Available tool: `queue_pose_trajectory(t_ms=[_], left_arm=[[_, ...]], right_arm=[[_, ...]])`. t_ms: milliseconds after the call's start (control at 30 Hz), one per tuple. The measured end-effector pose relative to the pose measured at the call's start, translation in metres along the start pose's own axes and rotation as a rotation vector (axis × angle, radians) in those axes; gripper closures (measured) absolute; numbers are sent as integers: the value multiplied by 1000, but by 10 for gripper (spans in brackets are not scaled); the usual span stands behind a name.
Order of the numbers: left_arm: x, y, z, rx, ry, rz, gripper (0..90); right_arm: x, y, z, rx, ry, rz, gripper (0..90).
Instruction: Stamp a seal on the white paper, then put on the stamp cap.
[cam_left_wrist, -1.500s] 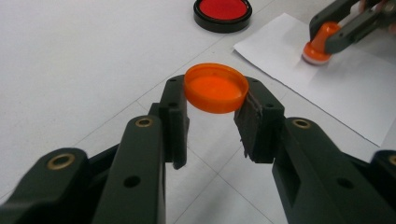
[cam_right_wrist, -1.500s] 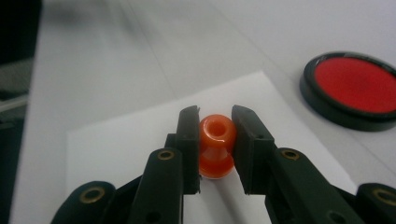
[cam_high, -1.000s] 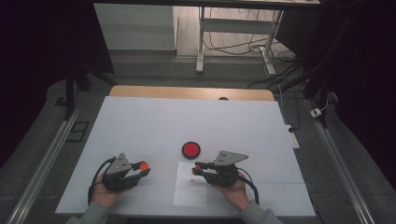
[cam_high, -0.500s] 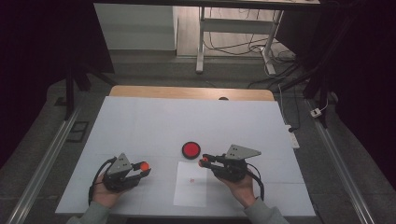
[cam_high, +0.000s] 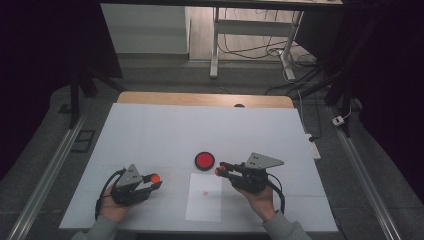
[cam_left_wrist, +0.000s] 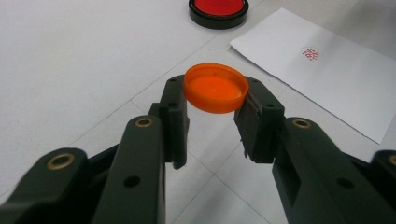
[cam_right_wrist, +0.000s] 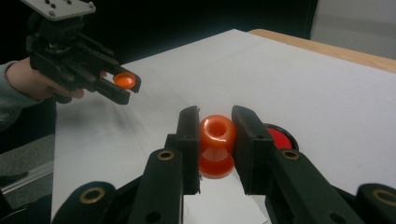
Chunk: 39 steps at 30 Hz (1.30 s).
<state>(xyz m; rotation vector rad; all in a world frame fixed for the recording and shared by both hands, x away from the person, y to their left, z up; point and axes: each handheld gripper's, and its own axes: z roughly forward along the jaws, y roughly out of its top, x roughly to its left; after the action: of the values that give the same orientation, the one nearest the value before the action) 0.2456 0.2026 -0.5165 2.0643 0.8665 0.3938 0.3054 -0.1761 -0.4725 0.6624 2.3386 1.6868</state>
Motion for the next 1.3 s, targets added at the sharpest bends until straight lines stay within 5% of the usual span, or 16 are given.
queue_pose_trajectory(t_ms=[1300], left_arm=[[-6,9,9,3,-14,26,646]], right_arm=[[-2,0,1,-9,-7,12,722]])
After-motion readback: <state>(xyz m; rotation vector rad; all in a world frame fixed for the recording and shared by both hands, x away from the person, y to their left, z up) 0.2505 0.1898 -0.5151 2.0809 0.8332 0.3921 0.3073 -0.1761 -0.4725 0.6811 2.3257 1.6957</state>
